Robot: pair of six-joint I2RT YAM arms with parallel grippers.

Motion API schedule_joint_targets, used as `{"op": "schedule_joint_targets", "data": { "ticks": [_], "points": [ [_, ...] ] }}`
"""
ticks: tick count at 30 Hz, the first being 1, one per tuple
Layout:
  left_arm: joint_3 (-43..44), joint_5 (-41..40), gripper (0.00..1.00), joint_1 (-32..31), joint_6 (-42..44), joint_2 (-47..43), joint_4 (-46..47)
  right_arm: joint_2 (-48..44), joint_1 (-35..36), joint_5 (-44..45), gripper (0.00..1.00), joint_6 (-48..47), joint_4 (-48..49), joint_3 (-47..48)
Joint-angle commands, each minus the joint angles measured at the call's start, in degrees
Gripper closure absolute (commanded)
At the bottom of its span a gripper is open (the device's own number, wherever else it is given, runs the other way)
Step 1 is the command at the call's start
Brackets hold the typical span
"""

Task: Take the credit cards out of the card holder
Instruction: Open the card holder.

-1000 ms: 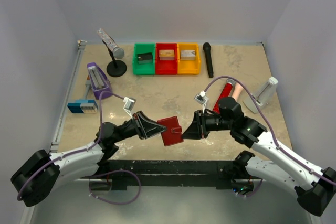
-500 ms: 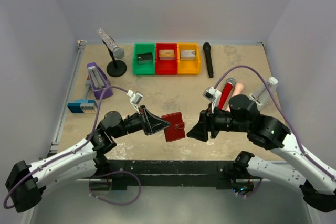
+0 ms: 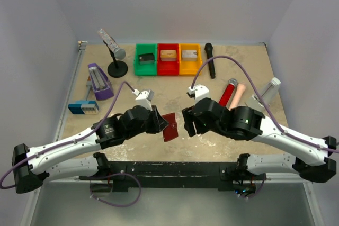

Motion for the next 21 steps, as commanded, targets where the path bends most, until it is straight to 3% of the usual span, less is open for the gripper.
{"op": "schedule_joint_targets", "data": {
  "ticks": [1, 12, 21],
  "points": [
    [7.8, -7.2, 1.0, -1.6, -6.4, 2.1, -8.4, 4.0, 1.5, 7.3, 0.31, 2.7, -3.3, 6.6],
    [10.1, -6.7, 1.0, -2.0, -12.7, 1.9, -10.7, 11.2, 2.9, 4.7, 0.3, 4.5, -1.1, 9.5],
    [8.0, -2.7, 1.0, -2.0, -15.4, 0.2, -7.2, 13.8, 3.0, 3.8, 0.3, 4.7, -0.1, 10.5]
  ]
}}
